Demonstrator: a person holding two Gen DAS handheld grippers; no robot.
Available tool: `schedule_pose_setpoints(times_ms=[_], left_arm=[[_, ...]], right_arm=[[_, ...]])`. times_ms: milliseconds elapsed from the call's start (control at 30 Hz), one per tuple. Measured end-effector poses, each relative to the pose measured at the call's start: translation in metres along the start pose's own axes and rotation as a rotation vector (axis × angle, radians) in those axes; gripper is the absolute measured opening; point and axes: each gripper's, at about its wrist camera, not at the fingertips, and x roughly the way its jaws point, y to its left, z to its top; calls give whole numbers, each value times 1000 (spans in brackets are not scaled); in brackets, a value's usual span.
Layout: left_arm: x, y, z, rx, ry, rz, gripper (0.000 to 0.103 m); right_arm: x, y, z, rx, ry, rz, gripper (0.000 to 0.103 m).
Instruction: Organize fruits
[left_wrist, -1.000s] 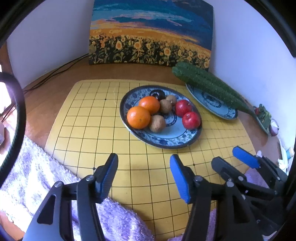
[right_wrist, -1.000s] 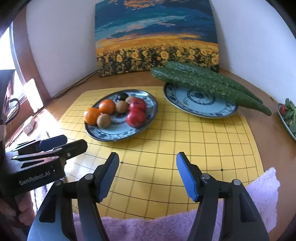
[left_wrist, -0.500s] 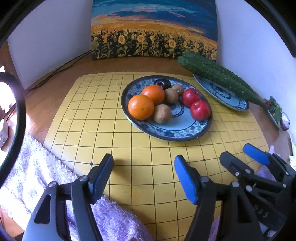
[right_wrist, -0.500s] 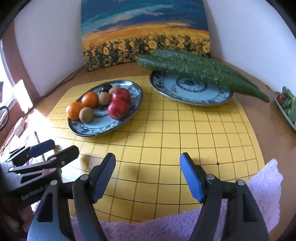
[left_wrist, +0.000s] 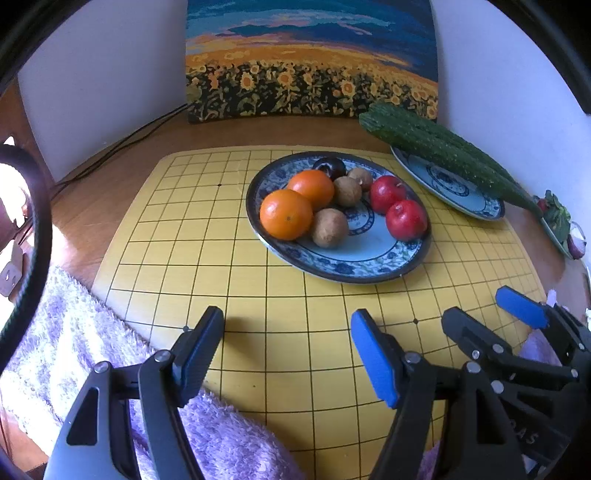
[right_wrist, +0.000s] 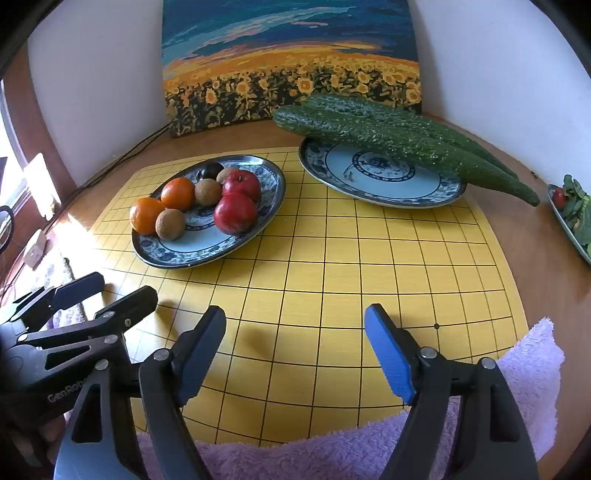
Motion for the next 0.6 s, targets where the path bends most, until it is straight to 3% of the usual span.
schedule_pose_setpoints(times_ms=[600], left_arm=[[-1,1,0,-1,-1,2,75]], right_arm=[[1,0,0,0,-1,3,81]])
